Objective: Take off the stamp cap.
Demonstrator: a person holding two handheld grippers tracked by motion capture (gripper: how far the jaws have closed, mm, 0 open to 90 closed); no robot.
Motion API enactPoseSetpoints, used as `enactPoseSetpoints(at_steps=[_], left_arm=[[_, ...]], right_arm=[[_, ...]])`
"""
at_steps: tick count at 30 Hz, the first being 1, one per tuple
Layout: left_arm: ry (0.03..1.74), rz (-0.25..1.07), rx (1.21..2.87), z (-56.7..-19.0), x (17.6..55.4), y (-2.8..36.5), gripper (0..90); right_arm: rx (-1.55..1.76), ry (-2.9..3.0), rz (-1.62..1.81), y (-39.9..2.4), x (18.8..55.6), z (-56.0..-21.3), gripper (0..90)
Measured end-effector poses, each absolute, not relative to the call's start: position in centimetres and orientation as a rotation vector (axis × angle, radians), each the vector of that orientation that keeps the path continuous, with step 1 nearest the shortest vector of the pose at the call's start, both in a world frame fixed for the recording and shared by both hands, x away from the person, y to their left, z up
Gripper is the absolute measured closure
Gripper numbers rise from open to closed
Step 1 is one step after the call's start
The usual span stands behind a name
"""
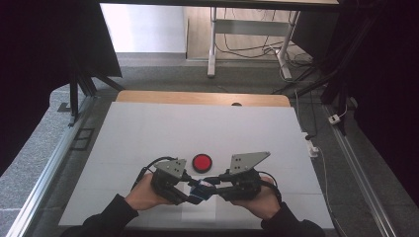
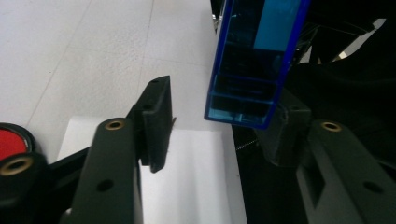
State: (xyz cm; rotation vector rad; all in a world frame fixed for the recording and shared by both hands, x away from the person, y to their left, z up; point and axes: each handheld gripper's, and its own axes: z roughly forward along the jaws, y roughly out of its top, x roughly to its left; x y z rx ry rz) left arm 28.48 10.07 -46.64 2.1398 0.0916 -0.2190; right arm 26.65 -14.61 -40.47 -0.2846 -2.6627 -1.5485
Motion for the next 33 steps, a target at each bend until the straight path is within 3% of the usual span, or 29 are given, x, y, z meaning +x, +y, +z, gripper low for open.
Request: enactPoseSetpoints(at_steps=[10,16,33], left_arm=[[0.073,-0.25,2.108,-46.66,28.54,10.19,57.3],[0.052,-0.252,2.099,-46.63,28.43,10.17,66.5],[-0.001,-0.241,2.07,-47.0,28.51,10.43,69.0]], right_arm=[[-0.276,-2.662,-1.548,-14.58,26.59,-40.46,71.2],[-0.28,-2.663,-1.55,-14.65,26.62,-40.43,71.2],[-0.26,-2.666,-1.557,-14.5,26.44,-40.48,71.2]])
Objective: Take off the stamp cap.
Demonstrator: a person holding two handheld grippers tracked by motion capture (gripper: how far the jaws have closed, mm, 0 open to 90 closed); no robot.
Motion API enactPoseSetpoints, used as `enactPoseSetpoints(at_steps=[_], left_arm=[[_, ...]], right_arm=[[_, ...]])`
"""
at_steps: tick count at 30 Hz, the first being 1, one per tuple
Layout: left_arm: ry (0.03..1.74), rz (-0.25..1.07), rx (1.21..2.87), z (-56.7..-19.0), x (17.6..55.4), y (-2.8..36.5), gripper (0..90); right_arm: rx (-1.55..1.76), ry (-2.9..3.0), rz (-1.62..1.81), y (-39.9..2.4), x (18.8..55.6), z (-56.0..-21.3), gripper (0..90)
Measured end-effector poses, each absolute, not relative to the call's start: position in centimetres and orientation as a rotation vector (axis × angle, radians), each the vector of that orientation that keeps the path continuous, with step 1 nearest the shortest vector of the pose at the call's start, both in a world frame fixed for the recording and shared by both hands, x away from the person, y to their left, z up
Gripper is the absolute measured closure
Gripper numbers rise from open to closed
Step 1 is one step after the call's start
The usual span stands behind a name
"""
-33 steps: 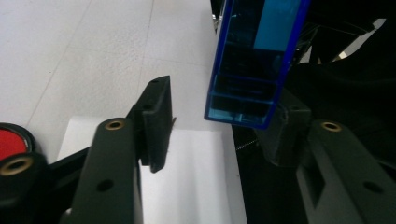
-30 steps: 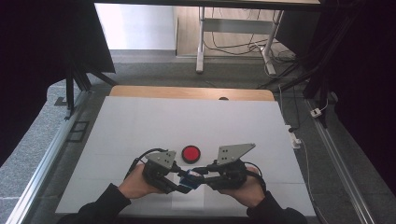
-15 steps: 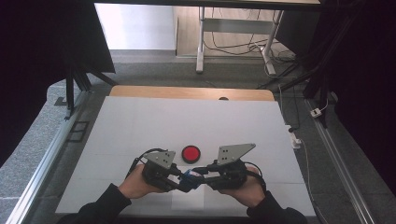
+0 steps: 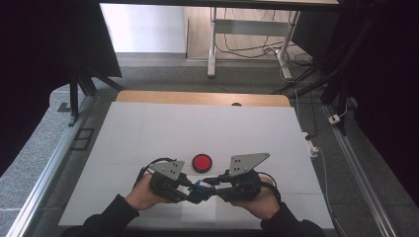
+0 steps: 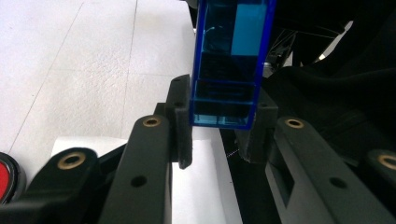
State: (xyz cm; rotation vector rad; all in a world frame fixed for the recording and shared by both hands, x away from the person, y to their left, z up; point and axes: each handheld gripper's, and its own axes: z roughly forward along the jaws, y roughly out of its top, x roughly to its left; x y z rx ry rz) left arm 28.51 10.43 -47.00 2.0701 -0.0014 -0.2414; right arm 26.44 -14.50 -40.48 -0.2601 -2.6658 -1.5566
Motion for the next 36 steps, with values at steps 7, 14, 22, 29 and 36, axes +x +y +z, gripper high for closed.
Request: enactPoseSetpoints(at_steps=[7,14,22,29,36], left_arm=[[0.022,-0.258,2.079,-46.6,28.4,10.5,69.3],[0.028,-0.27,2.083,-46.5,28.4,10.5,69.4],[0.019,-0.259,2.082,-46.4,28.2,10.6,69.4],[0.042,-0.257,2.12,-46.9,28.4,11.0,69.3],[0.102,-0.252,2.119,-47.0,28.5,11.0,69.0]], right_arm=[[-0.26,-2.655,-1.57,-14.6,26.4,-40.3,71.3],[-0.253,-2.654,-1.576,-14.6,26.3,-40.3,71.5],[-0.245,-2.656,-1.583,-14.5,26.2,-40.2,71.6],[-0.294,-2.602,-1.689,-16.1,26.7,-39.2,71.7],[-0.306,-2.614,-1.68,-16.1,26.9,-39.6,71.5]])
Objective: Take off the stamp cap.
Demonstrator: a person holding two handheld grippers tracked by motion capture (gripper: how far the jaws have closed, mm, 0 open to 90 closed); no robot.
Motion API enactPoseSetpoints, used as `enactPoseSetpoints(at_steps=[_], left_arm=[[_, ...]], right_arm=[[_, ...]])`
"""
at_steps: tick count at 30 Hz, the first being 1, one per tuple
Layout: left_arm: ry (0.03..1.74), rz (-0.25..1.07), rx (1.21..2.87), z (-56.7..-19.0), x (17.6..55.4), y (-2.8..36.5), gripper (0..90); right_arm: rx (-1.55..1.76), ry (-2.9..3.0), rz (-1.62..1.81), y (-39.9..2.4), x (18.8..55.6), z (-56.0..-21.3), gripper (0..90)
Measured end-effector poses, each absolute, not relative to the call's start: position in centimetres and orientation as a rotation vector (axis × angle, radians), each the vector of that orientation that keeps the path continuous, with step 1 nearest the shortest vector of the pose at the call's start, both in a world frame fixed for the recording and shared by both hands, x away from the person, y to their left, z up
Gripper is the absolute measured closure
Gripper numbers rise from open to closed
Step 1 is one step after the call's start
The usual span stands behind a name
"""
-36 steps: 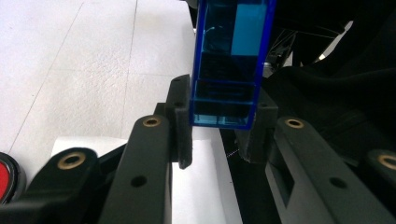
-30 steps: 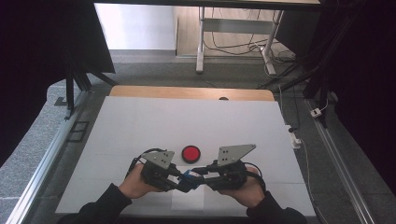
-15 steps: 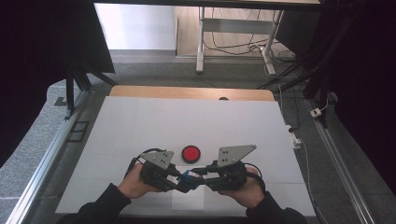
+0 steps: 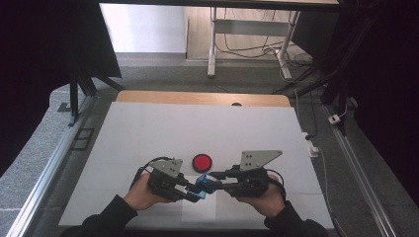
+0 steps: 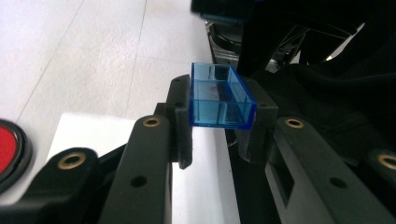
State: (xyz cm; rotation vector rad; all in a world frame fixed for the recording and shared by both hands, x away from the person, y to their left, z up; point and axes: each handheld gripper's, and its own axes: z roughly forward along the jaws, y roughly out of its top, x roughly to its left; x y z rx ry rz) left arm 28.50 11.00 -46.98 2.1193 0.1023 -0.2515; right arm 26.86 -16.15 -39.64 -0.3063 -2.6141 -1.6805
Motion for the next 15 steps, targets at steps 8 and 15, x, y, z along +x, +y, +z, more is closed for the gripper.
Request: enactPoseSetpoints(at_steps=[8,15], left_arm=[[0.195,-0.185,2.168,-46.4,27.9,11.3,68.8],[0.281,-0.074,2.223,-46.1,27.0,12.1,68.5]], right_arm=[[-0.317,-2.653,-1.691,-16.2,26.7,-39.7,71.4],[-0.343,-2.675,-1.699,-16.4,26.7,-39.7,71.3]])
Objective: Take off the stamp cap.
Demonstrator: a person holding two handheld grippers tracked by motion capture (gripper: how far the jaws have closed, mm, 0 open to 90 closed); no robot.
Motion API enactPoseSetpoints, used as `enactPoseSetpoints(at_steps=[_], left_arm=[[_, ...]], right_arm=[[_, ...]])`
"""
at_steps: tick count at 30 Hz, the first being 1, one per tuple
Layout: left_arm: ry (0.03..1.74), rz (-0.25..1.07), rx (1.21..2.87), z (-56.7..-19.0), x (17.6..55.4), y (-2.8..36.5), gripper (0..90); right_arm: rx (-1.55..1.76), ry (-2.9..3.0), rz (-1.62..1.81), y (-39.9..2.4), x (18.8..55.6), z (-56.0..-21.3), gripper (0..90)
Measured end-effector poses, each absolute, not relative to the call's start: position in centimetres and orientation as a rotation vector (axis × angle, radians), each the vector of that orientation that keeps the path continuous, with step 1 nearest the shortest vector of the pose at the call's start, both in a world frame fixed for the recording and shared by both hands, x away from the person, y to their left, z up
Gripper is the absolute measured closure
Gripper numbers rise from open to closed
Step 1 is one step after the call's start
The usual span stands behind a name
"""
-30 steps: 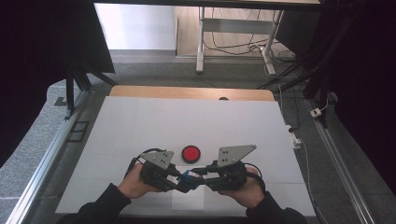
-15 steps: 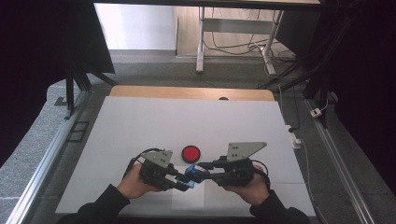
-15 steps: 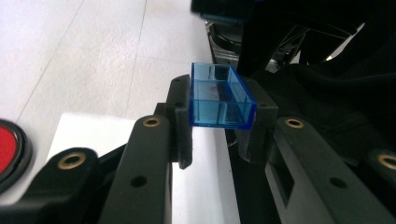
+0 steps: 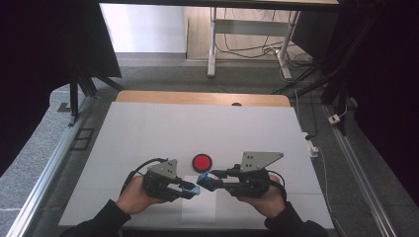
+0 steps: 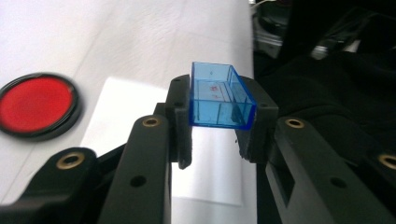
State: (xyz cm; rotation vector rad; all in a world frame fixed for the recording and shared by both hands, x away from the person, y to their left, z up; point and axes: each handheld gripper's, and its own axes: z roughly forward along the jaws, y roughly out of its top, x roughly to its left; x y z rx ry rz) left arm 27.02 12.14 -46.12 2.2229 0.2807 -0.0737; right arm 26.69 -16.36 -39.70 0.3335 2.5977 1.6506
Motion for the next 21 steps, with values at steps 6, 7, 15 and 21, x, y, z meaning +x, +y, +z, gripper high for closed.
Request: enactPoseSetpoints(at_steps=[6,7,15,21], left_arm=[[0.376,-0.022,2.203,-45.7,26.2,13.4,68.4],[0.391,-0.016,2.198,-45.6,26.0,13.7,68.4],[0.513,0.061,2.158,-44.9,24.5,16.1,68.2],[0.603,0.102,2.116,-44.8,23.4,17.8,68.2]], right_arm=[[0.355,2.579,1.656,-16.6,26.8,-39.6,71.3],[0.357,2.577,1.655,-16.6,26.7,-39.6,71.3],[0.355,2.566,1.634,-16.7,26.6,-39.8,71.3],[0.368,2.576,1.619,-16.6,26.7,-39.9,71.3]])
